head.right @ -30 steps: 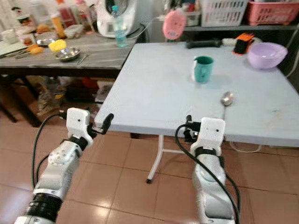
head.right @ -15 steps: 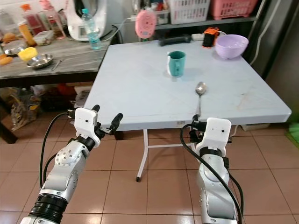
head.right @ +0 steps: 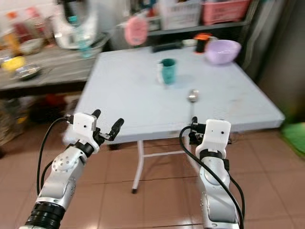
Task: Setting the table
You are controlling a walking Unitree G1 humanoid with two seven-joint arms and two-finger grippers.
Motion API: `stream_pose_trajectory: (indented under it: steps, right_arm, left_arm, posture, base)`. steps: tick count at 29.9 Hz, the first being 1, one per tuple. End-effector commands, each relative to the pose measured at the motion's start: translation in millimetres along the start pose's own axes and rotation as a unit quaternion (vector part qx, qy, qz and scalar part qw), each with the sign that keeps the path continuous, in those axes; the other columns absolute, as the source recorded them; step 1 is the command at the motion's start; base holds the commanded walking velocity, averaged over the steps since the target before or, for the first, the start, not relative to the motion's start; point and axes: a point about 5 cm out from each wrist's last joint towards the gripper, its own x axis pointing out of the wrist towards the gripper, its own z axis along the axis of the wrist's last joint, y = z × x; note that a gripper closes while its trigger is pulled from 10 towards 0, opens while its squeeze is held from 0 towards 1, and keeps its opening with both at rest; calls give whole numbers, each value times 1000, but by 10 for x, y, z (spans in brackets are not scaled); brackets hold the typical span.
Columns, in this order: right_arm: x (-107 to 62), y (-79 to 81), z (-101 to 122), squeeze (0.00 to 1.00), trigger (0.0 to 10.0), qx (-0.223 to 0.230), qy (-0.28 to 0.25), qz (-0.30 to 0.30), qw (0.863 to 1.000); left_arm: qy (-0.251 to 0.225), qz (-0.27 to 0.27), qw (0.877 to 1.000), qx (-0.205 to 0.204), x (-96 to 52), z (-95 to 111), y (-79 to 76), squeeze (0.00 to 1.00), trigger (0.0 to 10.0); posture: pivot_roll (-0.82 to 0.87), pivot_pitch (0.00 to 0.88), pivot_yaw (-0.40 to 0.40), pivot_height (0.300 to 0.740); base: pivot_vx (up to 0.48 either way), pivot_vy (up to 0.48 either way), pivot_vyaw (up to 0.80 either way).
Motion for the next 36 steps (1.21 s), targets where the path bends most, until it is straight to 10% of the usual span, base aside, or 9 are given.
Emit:
stream_pose_trajectory:
  steps: [1,26,36]
  right_arm:
    - [6,1,-10,0,10000,1,2,1,1000]
    - [-32,105,-15,0,10000,-3,-5,41,999]
    - [-12,143,-43,0,10000,9,5,33,999]
  left_arm:
    - [-6,-12,1000,2,29,54,-37,0,10000]
    - [11,62,997,54,-52,9,80,0,10000]
    - [14,-17,997,68,-114,11,-72,0,10000]
  posture:
    - [-126,12,105,740]
    - [-117,21,108,740]
    - [-105,22,112,740]
  base:
    - [360,0,-788]
    - [183,0,138]
    - [0,0,450]
